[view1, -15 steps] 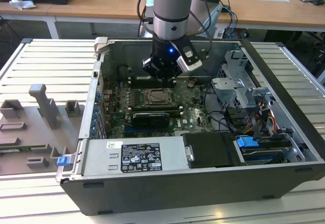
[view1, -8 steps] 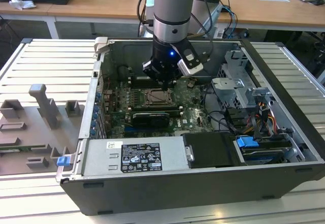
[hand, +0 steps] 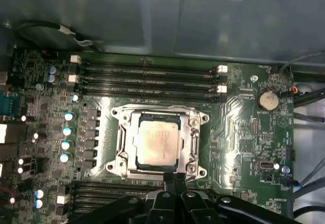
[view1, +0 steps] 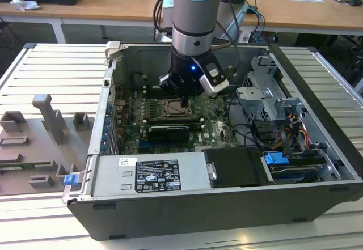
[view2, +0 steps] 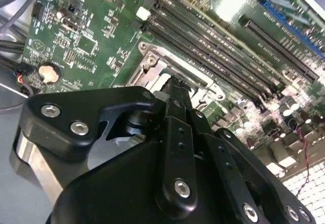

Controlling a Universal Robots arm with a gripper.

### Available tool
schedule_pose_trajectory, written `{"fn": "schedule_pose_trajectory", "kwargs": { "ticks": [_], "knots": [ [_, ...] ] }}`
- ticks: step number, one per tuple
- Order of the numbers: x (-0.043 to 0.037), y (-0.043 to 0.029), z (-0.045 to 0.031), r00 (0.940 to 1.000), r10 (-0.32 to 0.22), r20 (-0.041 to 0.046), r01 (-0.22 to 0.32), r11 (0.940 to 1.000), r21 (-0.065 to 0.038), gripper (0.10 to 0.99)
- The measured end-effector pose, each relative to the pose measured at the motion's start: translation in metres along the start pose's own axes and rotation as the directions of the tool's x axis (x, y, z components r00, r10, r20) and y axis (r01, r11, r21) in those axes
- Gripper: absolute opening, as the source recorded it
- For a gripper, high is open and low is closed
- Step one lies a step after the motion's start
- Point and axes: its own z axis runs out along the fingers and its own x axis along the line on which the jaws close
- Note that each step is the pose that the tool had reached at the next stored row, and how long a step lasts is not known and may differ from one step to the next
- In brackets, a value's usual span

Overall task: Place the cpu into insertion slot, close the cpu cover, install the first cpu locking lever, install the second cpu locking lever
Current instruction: 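Install the second cpu locking lever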

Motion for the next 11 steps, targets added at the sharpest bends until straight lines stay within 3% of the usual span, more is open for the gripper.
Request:
{"fn": "schedule_pose_trajectory", "kwargs": {
  "ticks": [3, 11],
  "knots": [
    [0.0013, -0.0084, -0.0002, 1.0, 0.0, -0.0002, 0.0, 1.0, 0.0, 0.106],
    [0.0121, -0.0119, -0.0003, 1.0, 0.0, -0.0001, 0.0, 1.0, -0.003, 0.106]
  ]
}}
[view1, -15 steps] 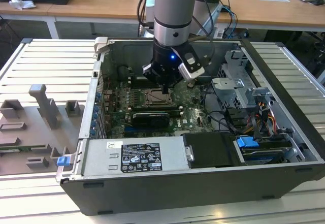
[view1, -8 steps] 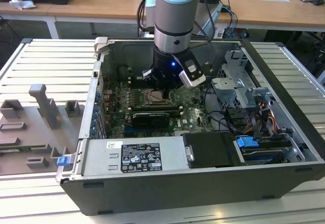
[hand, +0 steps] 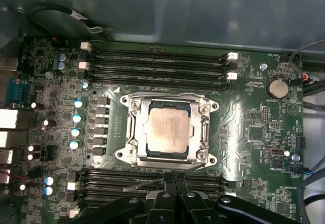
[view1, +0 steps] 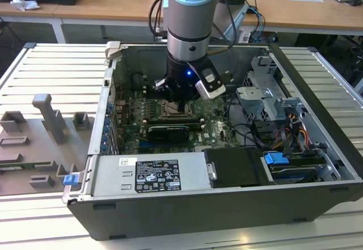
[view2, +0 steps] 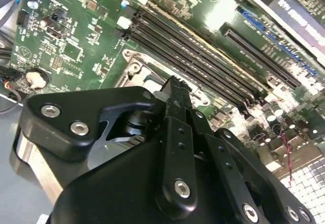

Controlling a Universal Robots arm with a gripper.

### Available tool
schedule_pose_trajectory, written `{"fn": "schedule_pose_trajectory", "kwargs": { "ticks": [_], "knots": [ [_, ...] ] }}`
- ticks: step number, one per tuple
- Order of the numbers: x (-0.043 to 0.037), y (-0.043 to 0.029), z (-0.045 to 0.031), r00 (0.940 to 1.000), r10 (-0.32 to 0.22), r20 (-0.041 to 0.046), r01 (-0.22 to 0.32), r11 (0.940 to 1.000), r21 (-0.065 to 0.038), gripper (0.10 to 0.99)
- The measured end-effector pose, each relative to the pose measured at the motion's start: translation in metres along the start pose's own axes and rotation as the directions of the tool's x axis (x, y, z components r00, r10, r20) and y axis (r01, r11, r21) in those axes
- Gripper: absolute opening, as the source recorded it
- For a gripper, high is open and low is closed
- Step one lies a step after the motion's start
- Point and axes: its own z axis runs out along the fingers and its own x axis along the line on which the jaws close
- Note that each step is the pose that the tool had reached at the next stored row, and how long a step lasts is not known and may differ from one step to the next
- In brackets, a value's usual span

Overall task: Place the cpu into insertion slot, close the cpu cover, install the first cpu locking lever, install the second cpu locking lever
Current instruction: 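Install the second cpu locking lever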

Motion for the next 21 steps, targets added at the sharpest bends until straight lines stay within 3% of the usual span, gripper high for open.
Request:
{"fn": "schedule_pose_trajectory", "kwargs": {
  "ticks": [3, 6, 7, 10, 13, 17, 21],
  "knots": [
    [0.0062, 0.0, 0.0002, 1.0, 0.0, 0.0006, 0.0, 1.0, -0.009, 0.106],
    [0.0141, -0.0003, 0.0006, 1.0, 0.001, 0.0026, -0.001, 0.9991, -0.042, 0.106],
    [0.016, -0.0007, 0.0009, 1.0, 0.001, 0.003, -0.001, 0.9989, -0.047, 0.106],
    [0.021, -0.0018, 0.0044, 1.0, 0.001, 0.0036, -0.001, 0.9986, -0.053, 0.106],
    [0.022, -0.003, 0.0108, 1.0, 0.001, 0.0034, -0.001, 0.9986, -0.053, 0.106],
    [0.0247, -0.0095, 0.0105, 1.0, 0.001, 0.0042, -0.001, 0.9979, -0.065, 0.106],
    [0.025, -0.0103, 0.0104, 1.0, 0.001, 0.0042, -0.001, 0.9978, -0.066, 0.106]
  ]
}}
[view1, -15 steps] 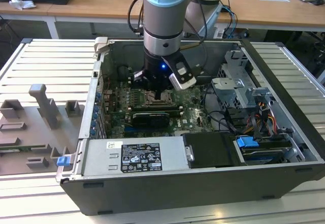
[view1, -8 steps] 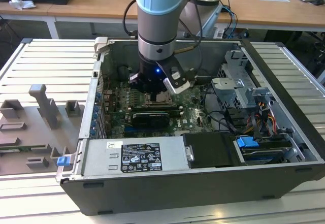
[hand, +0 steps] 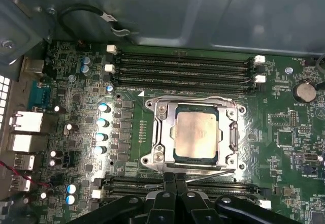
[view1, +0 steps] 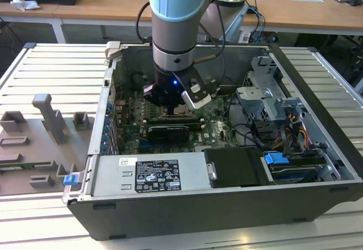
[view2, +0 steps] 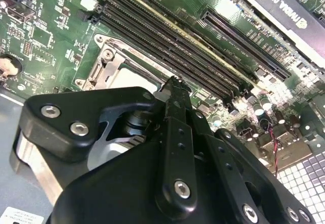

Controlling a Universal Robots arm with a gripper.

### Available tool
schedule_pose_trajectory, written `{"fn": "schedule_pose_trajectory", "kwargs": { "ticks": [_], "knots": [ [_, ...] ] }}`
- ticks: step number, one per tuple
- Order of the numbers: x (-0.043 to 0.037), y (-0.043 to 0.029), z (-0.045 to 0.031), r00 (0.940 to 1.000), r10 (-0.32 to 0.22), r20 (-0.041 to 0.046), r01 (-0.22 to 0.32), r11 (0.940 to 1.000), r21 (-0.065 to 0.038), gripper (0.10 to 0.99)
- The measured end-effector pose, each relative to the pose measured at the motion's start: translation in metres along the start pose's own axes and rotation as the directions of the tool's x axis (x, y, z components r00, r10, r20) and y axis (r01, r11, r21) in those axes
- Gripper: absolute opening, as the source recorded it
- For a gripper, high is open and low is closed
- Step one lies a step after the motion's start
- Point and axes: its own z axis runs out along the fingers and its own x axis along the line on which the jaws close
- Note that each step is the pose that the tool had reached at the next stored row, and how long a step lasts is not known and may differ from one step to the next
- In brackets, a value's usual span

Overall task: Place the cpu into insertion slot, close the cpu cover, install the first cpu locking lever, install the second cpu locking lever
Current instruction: 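Install the second cpu locking lever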

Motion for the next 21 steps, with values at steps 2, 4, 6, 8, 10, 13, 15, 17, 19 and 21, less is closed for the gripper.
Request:
{"fn": "schedule_pose_trajectory", "kwargs": {
  "ticks": [2, 4, 6, 8, 10, 13, 15, 17, 19, 21],
  "knots": [
    [0.0, -0.0001, 0.0, 1.0, 0.0, 0.0, 0.0, 1.0, 0.0, 0.106],
    [0.0, -0.0002, 0.0, 1.0, 0.0, 0.0, 0.0, 1.0, 0.0, 0.106],
    [0.0, -0.0012, -0.0002, 1.0, 0.0, -0.0001, 0.0, 1.0, 0.0, 0.106],
    [0.0003, -0.0021, -0.0004, 1.0, 0.0, -0.0001, 0.0, 1.0, 0.0, 0.106],
    [0.0005, -0.0034, -0.0006, 1.0, 0.0, 0.0, 0.0, 1.0, 0.0, 0.106],
    [0.0016, -0.0048, -0.0009, 1.0, 0.0, 0.0, 0.0, 1.0, -0.001, 0.106],
    [0.0042, -0.0047, -0.001, 1.0, 0.0, 0.0001, 0.0, 1.0, -0.002, 0.106],
    [0.0073, -0.0045, -0.0008, 1.0, 0.0, 0.0003, 0.0, 1.0, -0.003, 0.106],
    [0.0105, -0.0048, 0.0015, 1.0, 0.0, 0.0003, 0.0, 1.0, -0.005, 0.106],
    [0.0121, -0.0054, 0.0052, 1.0, 0.0, 0.0004, 0.0, 1.0, -0.008, 0.106]
  ]
}}
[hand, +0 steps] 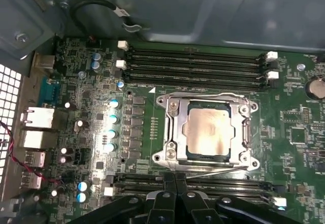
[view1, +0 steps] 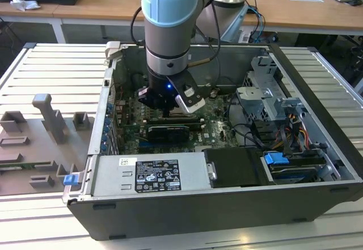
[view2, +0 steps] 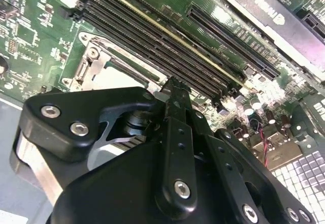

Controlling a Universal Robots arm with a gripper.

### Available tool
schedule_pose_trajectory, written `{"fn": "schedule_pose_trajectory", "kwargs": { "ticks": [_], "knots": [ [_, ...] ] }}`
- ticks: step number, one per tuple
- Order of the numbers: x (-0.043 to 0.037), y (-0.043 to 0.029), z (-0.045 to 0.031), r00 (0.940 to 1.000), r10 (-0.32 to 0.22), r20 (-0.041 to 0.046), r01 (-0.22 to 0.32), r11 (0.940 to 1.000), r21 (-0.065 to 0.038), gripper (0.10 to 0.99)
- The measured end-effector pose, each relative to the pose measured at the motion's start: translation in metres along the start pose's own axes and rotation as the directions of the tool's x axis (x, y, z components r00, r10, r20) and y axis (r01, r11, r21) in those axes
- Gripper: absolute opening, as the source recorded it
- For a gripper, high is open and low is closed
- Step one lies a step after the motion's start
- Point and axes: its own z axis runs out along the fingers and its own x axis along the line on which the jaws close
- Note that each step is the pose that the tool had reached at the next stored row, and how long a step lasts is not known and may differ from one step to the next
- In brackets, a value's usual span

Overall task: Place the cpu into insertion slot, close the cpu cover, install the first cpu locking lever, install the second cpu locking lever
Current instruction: 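Install the second cpu locking lever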

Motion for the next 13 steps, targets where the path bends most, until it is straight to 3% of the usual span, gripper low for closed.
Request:
{"fn": "schedule_pose_trajectory", "kwargs": {
  "ticks": [7, 13],
  "knots": [
    [0.0047, -0.0027, 0.015, 1.0, 0.0, 0.0011, 0.0, 0.9998, -0.017, 0.106],
    [0.0098, -0.0034, 0.0204, 1.0, 0.0, 0.0032, 0.0, 0.9988, -0.049, 0.106]
  ]
}}
